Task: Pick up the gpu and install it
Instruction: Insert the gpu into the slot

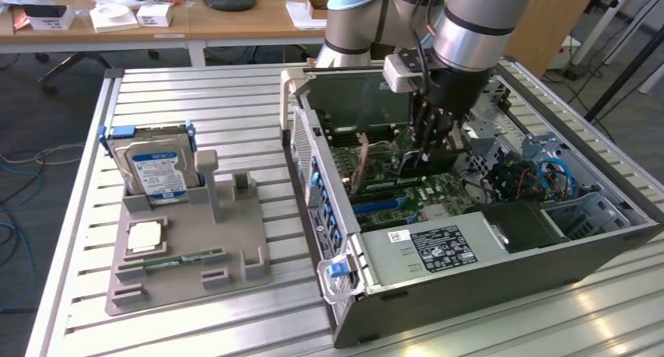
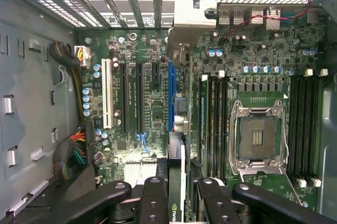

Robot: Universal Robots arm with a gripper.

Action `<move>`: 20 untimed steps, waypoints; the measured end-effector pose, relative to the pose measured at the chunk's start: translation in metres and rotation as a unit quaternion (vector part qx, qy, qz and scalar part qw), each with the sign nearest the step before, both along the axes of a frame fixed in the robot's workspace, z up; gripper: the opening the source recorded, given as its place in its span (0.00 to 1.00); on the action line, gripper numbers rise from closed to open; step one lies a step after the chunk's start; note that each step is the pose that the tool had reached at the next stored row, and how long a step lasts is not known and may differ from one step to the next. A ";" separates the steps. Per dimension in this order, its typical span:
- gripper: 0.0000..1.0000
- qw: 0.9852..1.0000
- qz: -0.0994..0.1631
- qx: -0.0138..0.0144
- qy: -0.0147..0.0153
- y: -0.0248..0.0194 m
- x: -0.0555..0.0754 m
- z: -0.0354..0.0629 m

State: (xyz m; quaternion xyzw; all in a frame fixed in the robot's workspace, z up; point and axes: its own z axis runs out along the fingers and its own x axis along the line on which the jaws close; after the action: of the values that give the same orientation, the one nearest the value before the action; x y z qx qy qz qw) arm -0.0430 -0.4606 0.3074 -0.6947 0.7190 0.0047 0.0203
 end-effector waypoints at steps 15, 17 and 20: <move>0.26 1.000 0.000 0.000 0.000 0.0000 -0.004 -0.0006; 0.26 1.000 0.000 0.000 0.000 0.0000 -0.005 -0.0007; 0.26 1.000 0.000 0.000 0.000 0.0000 -0.006 -0.0007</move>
State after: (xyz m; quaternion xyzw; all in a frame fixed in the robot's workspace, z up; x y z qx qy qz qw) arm -0.0492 -0.4607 0.3067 -0.6947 0.7190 0.0047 0.0202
